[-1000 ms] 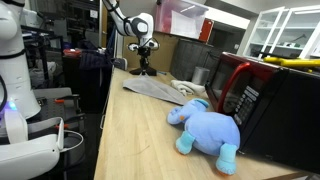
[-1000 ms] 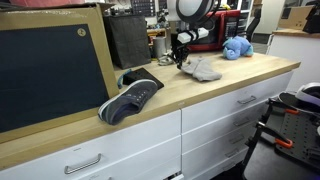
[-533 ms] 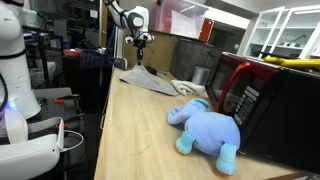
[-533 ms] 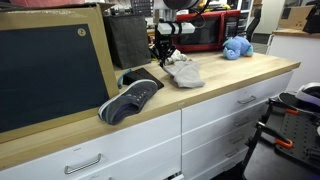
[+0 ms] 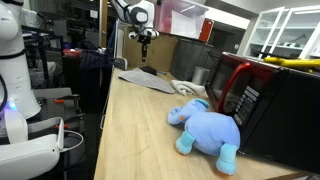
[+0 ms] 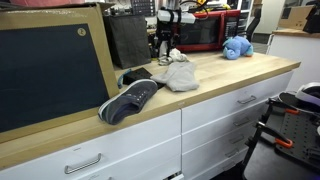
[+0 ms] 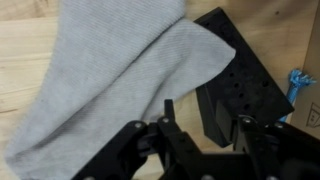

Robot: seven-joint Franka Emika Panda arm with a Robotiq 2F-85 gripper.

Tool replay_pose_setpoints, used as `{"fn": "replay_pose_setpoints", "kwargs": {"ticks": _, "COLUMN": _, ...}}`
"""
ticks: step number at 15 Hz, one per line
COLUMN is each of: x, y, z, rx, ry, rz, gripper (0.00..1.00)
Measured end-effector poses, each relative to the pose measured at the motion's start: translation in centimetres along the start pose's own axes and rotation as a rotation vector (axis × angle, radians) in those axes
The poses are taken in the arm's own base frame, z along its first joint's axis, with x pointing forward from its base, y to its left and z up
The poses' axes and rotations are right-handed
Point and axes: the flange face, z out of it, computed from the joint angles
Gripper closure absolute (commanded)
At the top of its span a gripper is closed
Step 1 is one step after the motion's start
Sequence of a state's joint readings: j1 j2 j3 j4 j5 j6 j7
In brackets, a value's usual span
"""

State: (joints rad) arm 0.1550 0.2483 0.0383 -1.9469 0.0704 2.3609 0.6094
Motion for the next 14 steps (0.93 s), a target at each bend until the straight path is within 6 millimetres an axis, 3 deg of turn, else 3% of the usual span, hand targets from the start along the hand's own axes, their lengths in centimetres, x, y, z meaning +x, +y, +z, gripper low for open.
{"fn": "replay_pose_setpoints", "kwargs": {"ticks": 3, "x": 2.7, "y": 4.8, "z": -2.5, "rx": -0.029, "ry": -0.006, "rz": 0.087, "gripper": 0.01}}
{"fn": "replay_pose_setpoints", "kwargs": {"ticks": 6, "x": 4.4, "y": 9.2, "z": -3.3, "rx": -0.059, "ry": -0.026, "rz": 0.151, "gripper": 0.0}}
{"fn": "replay_pose_setpoints", "kwargs": {"ticks": 10, "x": 4.4, "y": 12.8, "z": -1.1, "rx": -0.083, "ry": -0.072, "rz": 0.192, "gripper": 0.0}}
{"fn": "replay_pose_setpoints", "kwargs": {"ticks": 14, "x": 3.1, "y": 13.6, "z": 2.8, "rx": -0.095, "ry": -0.105, "rz": 0.206, "gripper": 0.0}}
